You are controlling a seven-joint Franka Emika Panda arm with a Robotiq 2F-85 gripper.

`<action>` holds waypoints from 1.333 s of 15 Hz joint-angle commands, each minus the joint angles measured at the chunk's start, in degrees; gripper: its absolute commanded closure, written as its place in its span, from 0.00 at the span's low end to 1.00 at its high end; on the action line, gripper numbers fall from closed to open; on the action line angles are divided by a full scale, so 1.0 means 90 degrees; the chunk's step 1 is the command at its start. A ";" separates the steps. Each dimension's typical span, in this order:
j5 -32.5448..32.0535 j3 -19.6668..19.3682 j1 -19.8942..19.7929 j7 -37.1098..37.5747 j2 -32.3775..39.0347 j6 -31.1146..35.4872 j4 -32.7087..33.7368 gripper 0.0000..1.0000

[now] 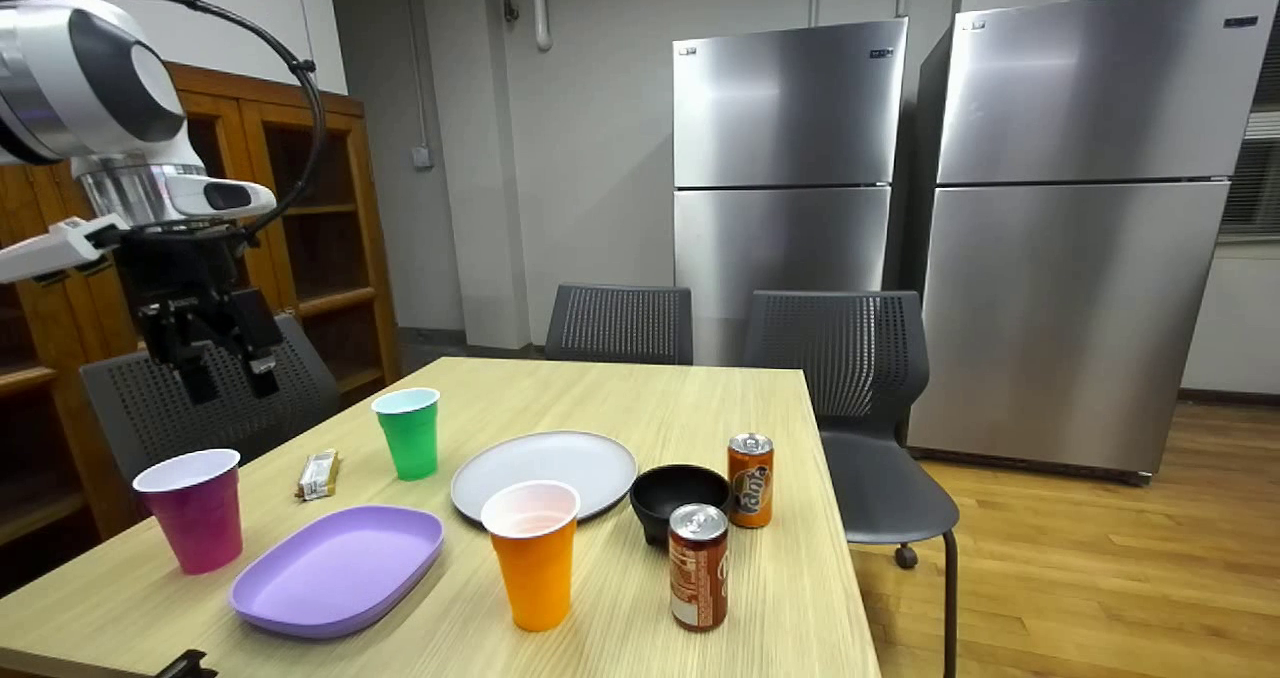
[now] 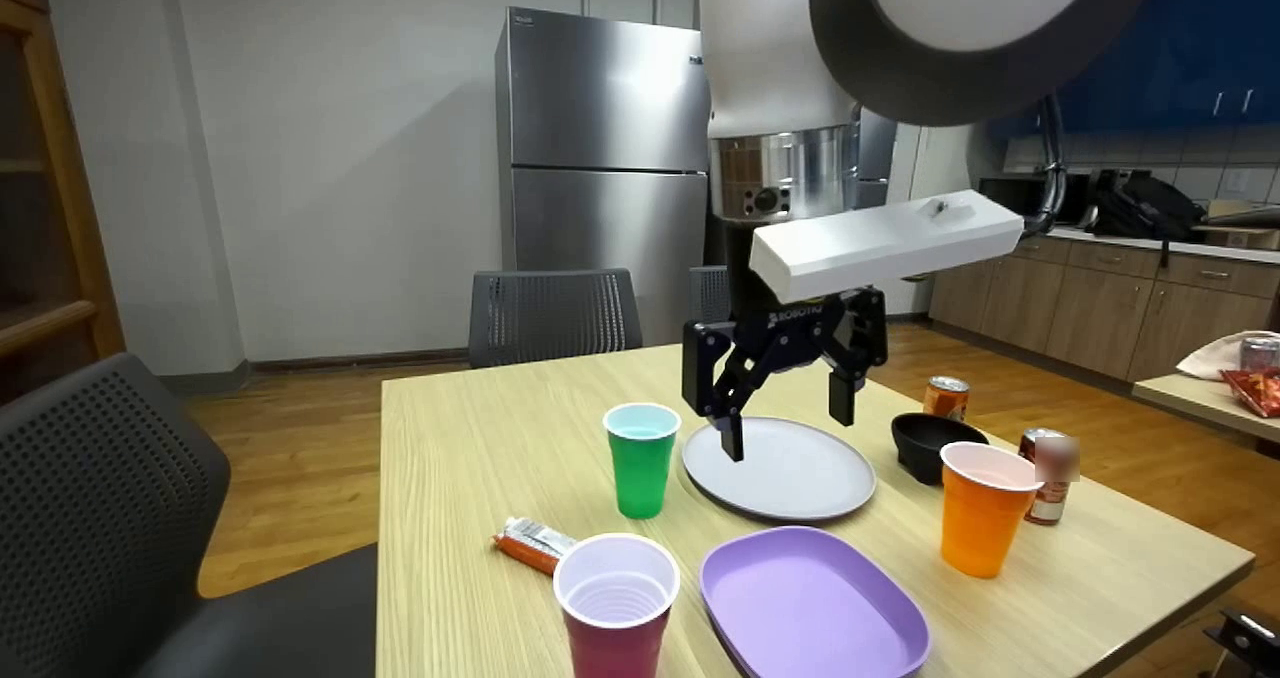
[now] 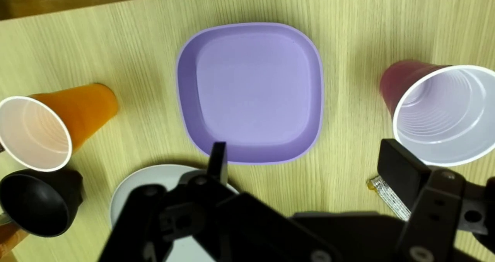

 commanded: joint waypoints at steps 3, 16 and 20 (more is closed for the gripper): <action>-0.0801 -0.0099 0.0190 0.0601 0.0775 0.0755 0.0184 0.00; -0.1201 -0.0767 0.1223 0.1361 0.2232 0.0877 0.1224 0.00; -0.1205 -0.1013 0.1524 0.1410 0.2545 0.0857 0.1432 0.00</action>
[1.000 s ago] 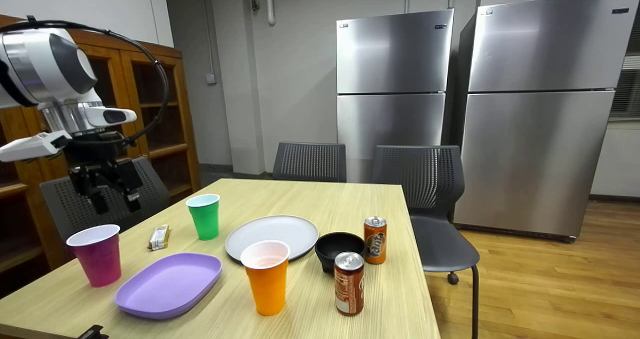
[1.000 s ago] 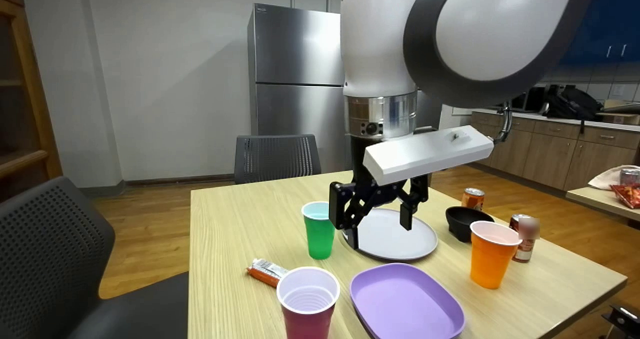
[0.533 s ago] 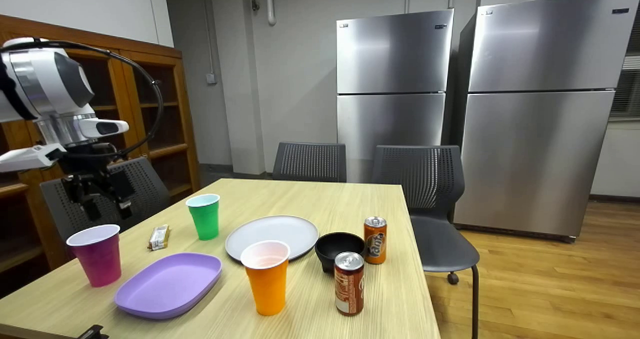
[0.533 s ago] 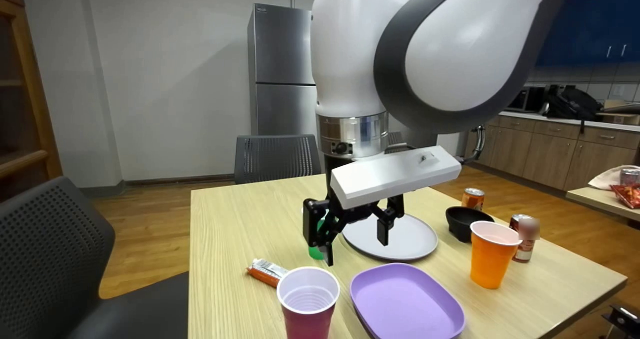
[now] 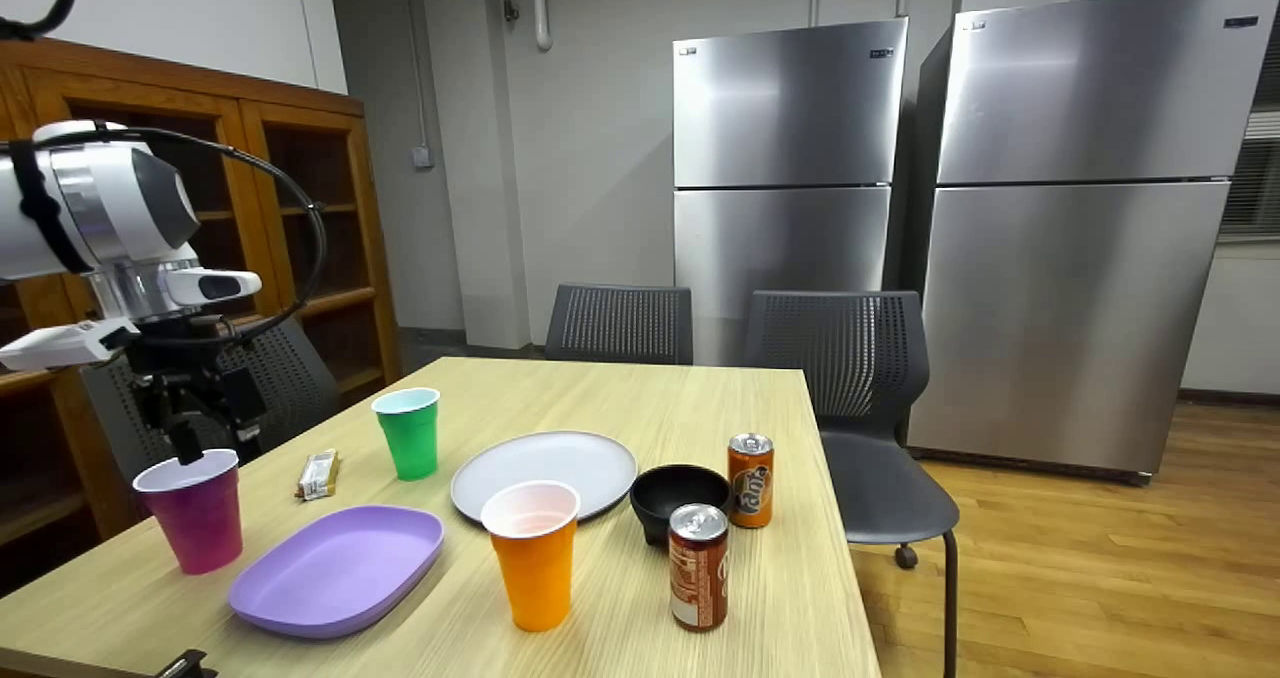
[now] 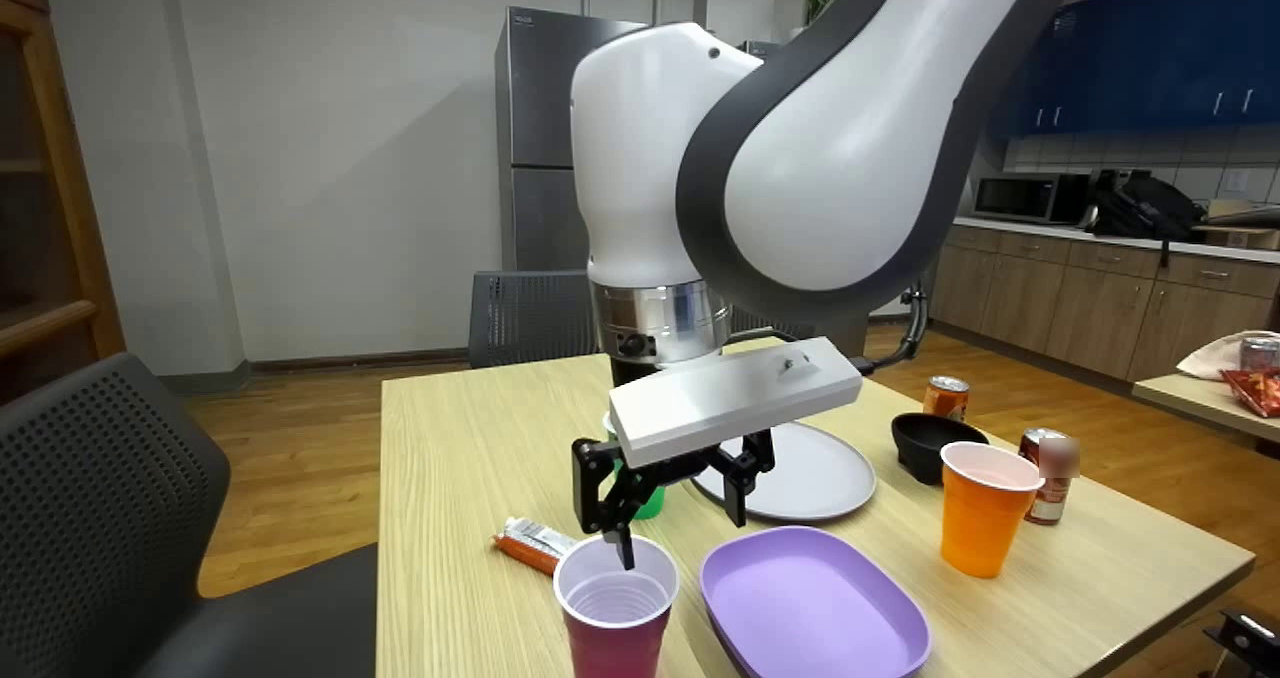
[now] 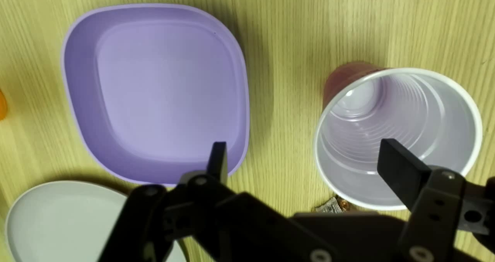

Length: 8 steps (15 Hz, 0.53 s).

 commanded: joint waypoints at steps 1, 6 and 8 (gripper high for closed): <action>-0.0192 -0.0256 0.0327 0.0278 0.0341 -0.0030 0.0321 0.00; -0.0179 -0.0475 0.0587 0.0274 0.0592 -0.0024 0.0486 0.00; -0.0158 -0.0534 0.0649 0.0259 0.0648 -0.0031 0.0521 0.00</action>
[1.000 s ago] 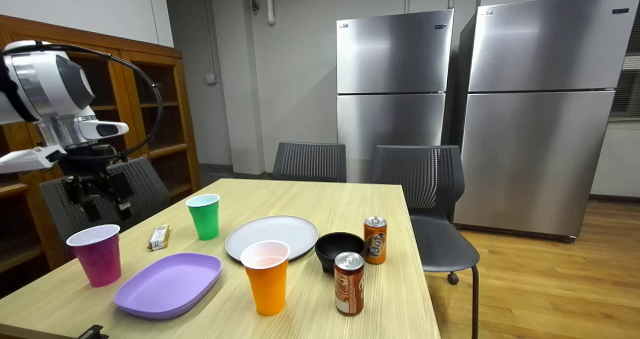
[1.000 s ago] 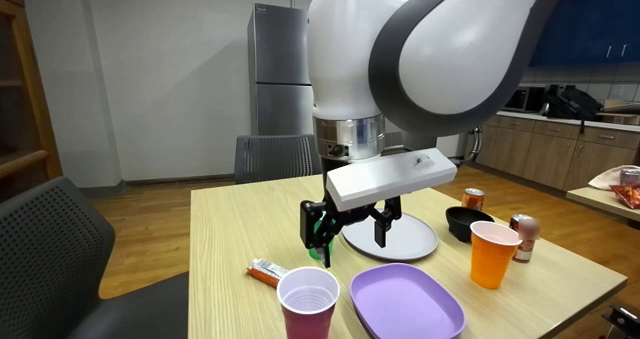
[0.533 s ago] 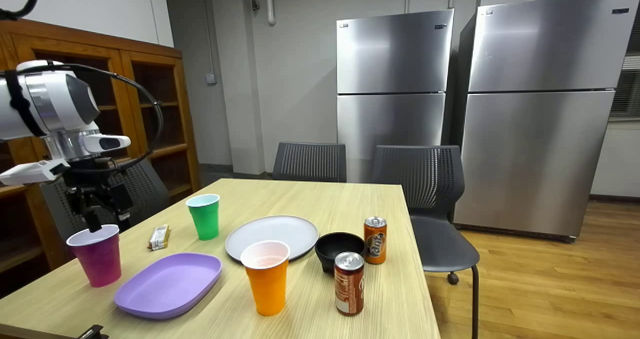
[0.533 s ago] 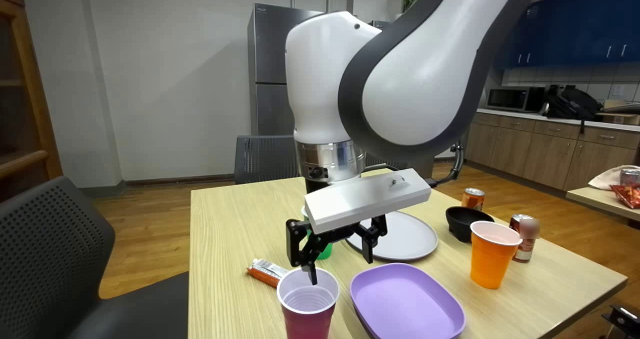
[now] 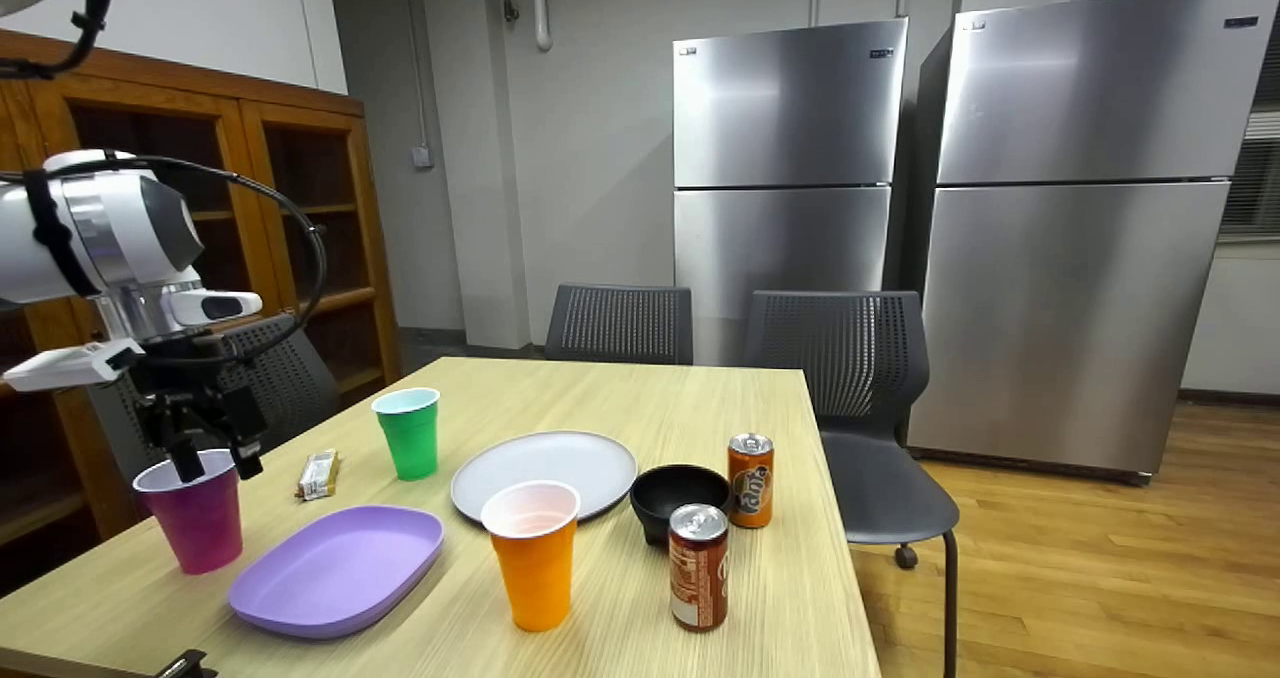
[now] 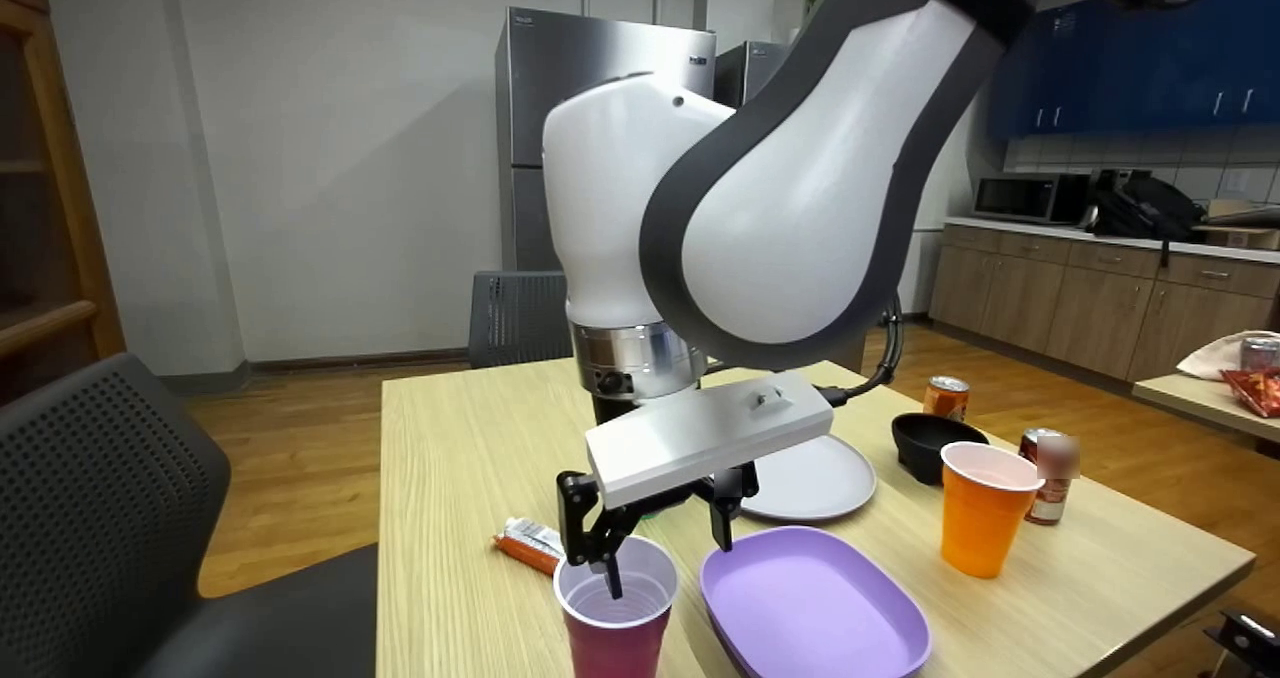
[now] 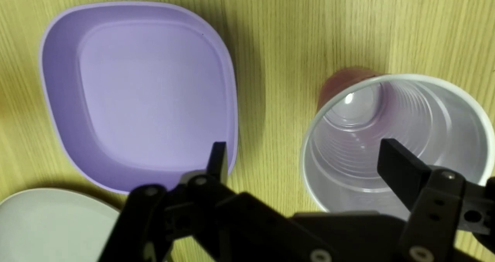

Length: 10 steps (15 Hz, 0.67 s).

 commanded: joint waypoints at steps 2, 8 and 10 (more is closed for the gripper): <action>-0.0150 -0.0202 0.0237 0.0231 0.0168 -0.0032 0.0193 0.00; -0.0147 -0.0293 0.0298 0.0232 0.0165 -0.0022 0.0183 0.51; -0.0152 -0.0310 0.0303 0.0237 0.0161 -0.0018 0.0179 0.66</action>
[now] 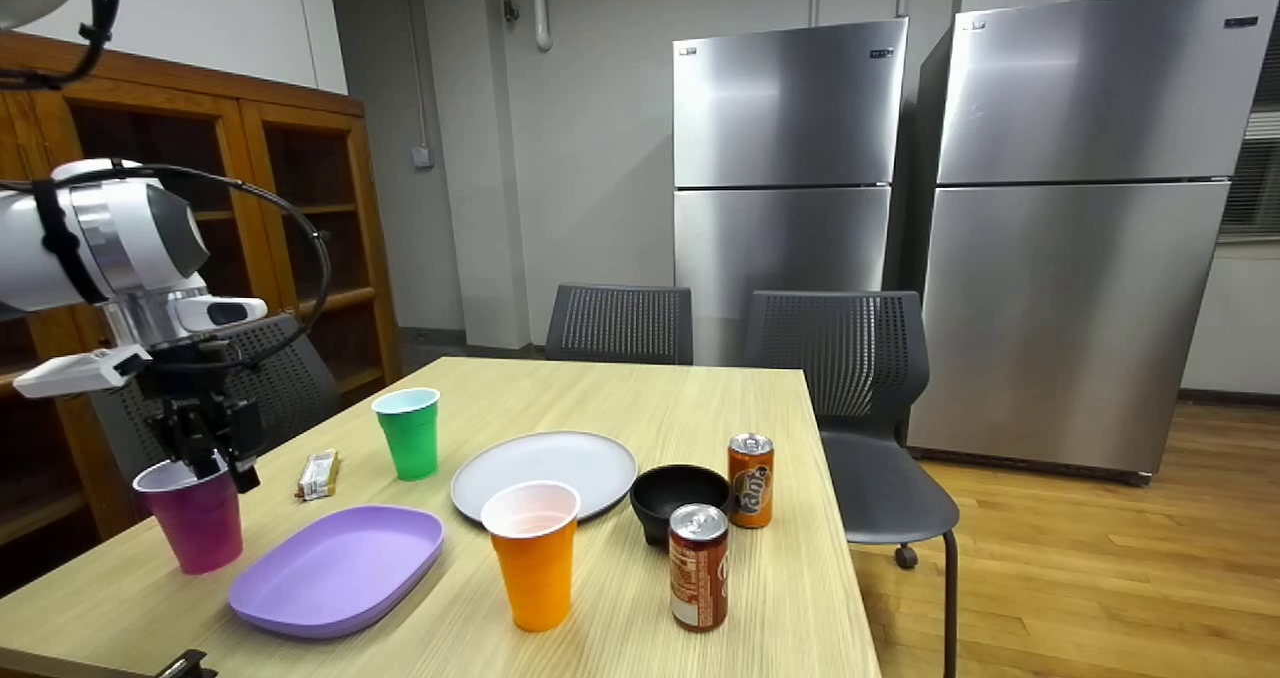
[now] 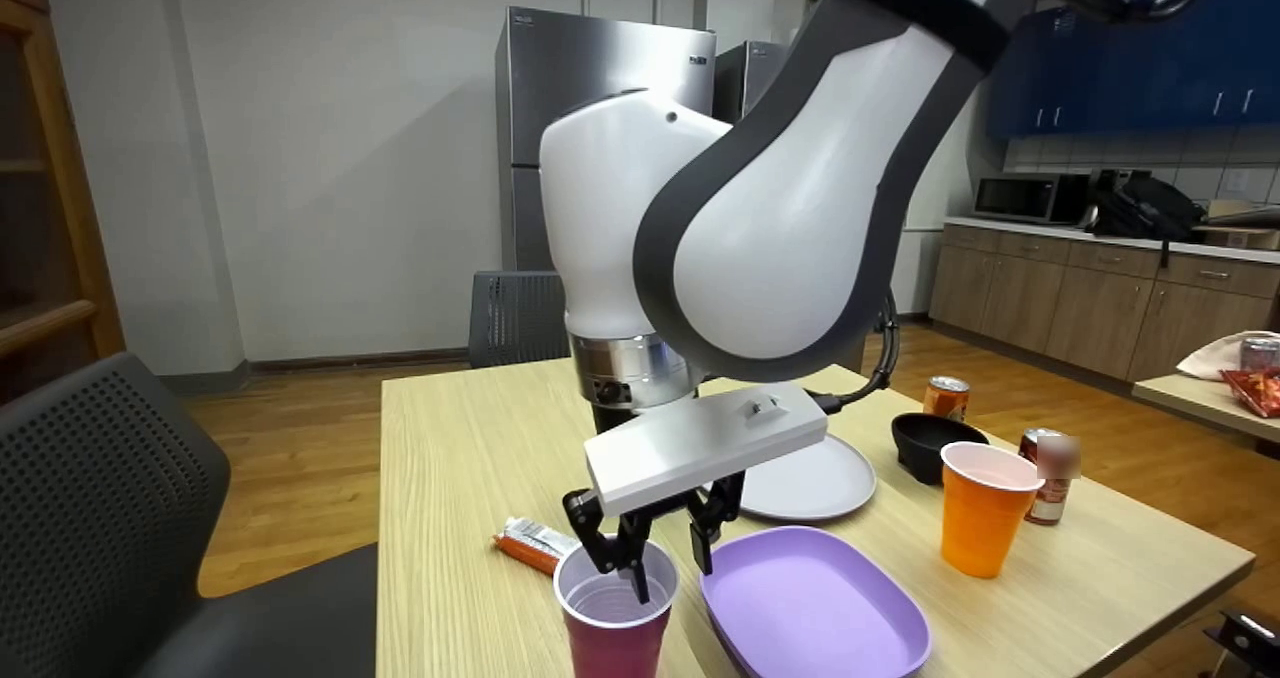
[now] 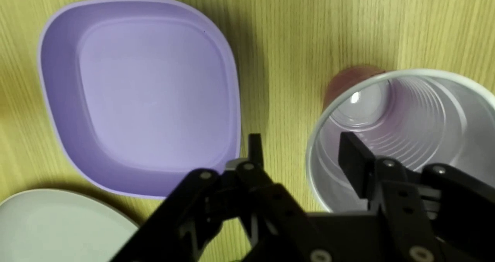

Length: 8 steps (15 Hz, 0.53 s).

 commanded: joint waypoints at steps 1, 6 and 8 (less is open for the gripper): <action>-0.0152 -0.0105 0.0131 0.0234 0.0011 -0.0013 0.0081 0.75; -0.0032 -0.0020 0.0099 0.0111 -0.0109 0.0076 0.0039 1.00; -0.0034 0.0003 0.0114 0.0098 -0.0219 0.0156 0.0043 0.98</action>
